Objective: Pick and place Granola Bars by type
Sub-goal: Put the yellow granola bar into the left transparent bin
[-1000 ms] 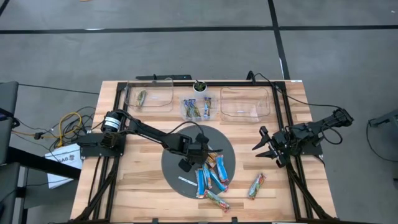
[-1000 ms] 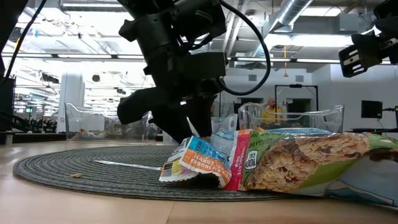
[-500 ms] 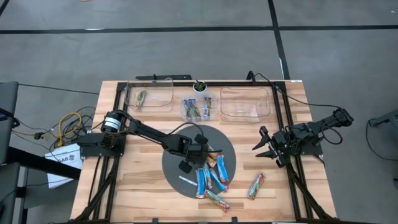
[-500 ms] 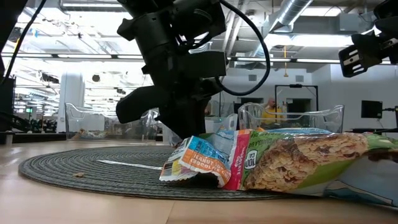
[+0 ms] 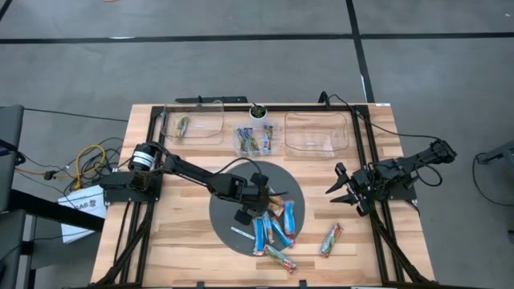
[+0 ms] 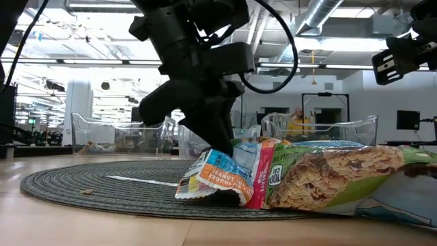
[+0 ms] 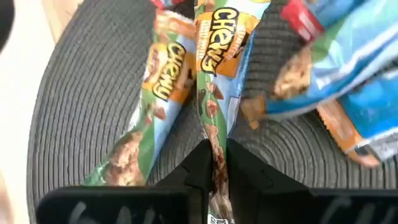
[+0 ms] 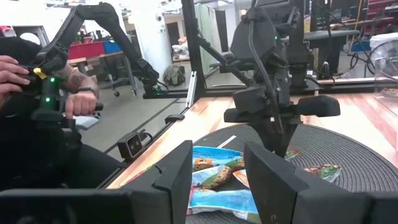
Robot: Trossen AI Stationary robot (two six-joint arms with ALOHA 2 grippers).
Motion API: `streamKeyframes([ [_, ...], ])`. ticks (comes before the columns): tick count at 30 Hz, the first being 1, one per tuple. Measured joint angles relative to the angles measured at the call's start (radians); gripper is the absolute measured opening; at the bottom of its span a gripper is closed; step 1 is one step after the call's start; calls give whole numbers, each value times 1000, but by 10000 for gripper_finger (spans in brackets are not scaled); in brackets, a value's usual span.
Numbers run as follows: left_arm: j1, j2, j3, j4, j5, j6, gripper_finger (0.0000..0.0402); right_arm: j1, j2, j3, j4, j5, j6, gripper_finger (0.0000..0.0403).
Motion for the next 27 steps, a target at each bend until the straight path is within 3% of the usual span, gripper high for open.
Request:
streamKeyframes([
  [11, -16, 0, 0, 17, -4, -67, 21, 0, 0, 0, 0, 0, 0, 137],
  [16, -20, -2, 0, 65, -54, -128, 20, 0, 0, 0, 0, 0, 0, 138],
  [27, -20, -113, -16, -17, -130, -239, 20, 0, 0, 0, 0, 0, 0, 138],
])
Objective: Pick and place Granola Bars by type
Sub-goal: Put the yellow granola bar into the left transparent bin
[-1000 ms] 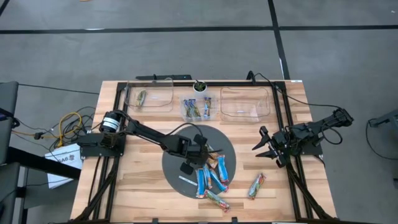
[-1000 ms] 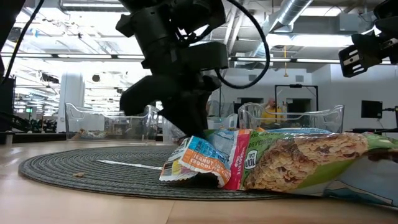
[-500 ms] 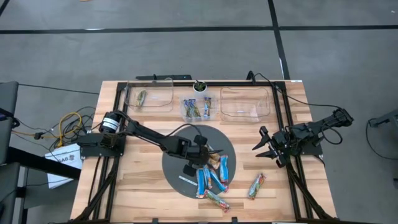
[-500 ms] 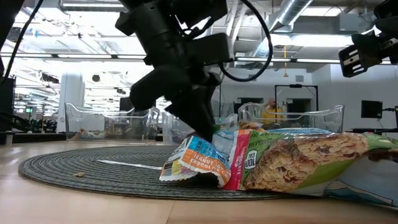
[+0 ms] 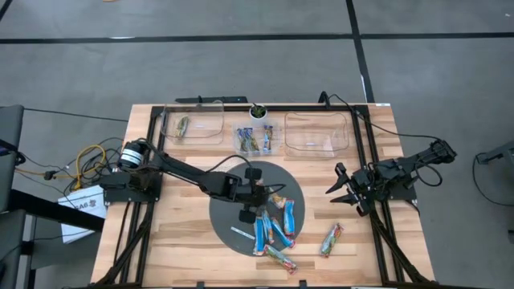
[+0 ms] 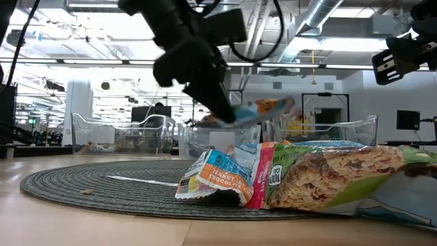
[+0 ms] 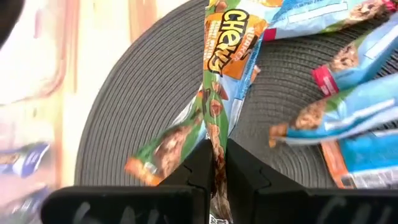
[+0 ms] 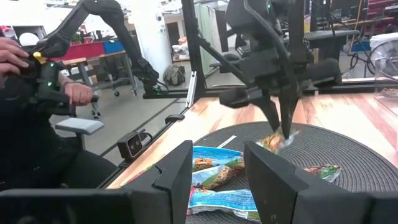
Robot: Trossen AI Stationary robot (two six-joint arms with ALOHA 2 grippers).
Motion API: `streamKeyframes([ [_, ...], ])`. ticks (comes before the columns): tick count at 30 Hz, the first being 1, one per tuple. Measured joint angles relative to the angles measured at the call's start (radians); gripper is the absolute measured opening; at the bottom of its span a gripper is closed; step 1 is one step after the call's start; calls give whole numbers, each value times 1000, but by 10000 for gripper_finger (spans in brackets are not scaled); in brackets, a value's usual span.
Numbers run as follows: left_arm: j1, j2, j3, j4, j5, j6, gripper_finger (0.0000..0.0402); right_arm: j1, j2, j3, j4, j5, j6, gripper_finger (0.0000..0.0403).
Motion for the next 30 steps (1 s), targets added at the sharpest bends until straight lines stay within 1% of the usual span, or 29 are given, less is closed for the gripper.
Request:
streamKeyframes([
  [5, 4, -75, -87, -6, 0, -40, 20, 0, 0, 0, 0, 0, 0, 138],
  [20, 44, -366, -399, 14, -13, -184, 20, 0, 0, 0, -1, 0, 0, 137],
  [30, 69, -592, -605, 10, -21, -280, 20, 0, 2, 0, -2, 0, 0, 137],
])
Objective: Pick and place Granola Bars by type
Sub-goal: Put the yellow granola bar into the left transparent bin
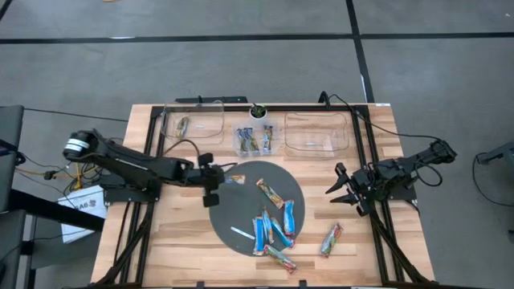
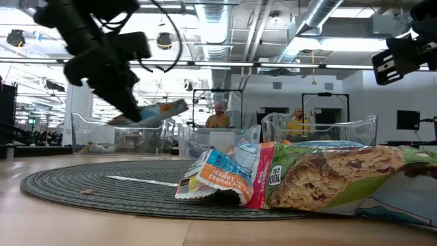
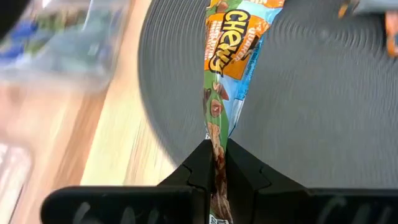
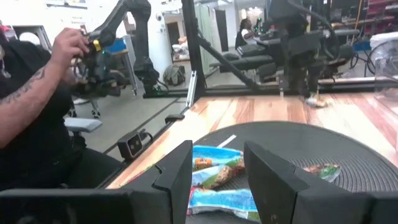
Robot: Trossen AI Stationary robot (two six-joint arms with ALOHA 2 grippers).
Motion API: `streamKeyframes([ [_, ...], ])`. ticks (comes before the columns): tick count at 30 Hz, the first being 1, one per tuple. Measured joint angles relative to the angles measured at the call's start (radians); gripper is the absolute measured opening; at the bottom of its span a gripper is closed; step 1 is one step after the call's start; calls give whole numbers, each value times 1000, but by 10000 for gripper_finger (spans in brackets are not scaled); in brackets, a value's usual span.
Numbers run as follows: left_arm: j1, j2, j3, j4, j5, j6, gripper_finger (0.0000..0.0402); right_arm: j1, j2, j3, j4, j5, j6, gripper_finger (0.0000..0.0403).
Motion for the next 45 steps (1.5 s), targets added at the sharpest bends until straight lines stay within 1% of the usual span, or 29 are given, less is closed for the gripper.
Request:
streamKeyframes([
  [6, 13, -154, -127, 0, 2, -87, 20, 0, 3, 0, -2, 0, 0, 139],
  [11, 25, -252, -200, 1, 7, -127, 20, 0, 4, 0, -2, 0, 0, 137],
  [17, 51, -316, -217, -22, 6, -156, 20, 0, 5, 0, -3, 0, 0, 139],
  [21, 71, -324, -217, -28, -11, -174, 20, 0, 5, 0, -3, 0, 0, 137],
  [26, 103, -349, -217, -12, -84, -227, 20, 0, 5, 0, -3, 0, 0, 138],
  [35, 217, -462, -217, 25, -288, -272, 20, 0, 5, 0, -4, 0, 0, 137],
  [38, 268, -508, -217, 30, -318, -272, 20, 0, 5, 0, -4, 0, 0, 139],
  [45, 408, -601, -217, 22, -322, -230, 20, 0, 5, 0, -4, 0, 0, 137],
])
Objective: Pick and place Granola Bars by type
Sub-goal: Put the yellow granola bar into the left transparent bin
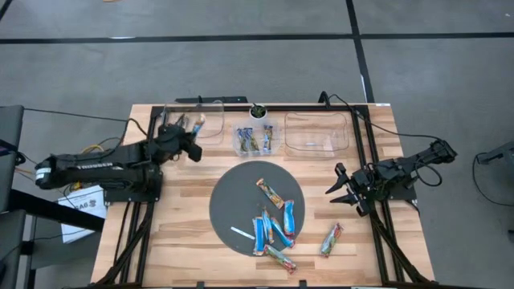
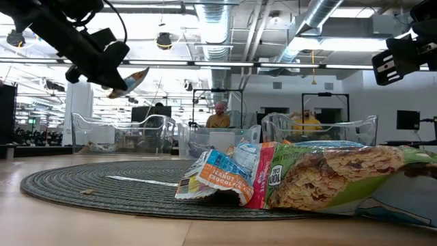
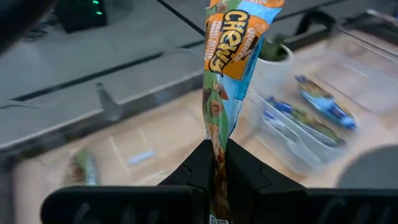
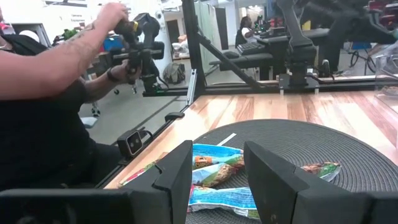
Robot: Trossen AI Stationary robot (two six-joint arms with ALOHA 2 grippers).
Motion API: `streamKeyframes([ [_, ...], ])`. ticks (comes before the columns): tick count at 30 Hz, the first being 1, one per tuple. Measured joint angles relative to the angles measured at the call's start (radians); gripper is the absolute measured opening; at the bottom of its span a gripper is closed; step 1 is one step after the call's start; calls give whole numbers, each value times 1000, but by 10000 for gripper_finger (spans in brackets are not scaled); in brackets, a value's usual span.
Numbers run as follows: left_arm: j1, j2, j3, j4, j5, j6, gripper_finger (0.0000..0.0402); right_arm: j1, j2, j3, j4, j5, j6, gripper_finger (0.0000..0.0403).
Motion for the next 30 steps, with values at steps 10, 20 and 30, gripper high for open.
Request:
streamKeyframes([
  [10, 150, -58, 0, 44, 2, 85, 20, 0, 0, 0, 0, 0, 0, 137],
  [20, 274, 0, 0, 45, 48, 41, 20, 0, 0, 0, 0, 0, 0, 138],
  [30, 386, 173, 0, 109, 128, -3, 20, 0, 0, 0, 0, 0, 0, 139],
])
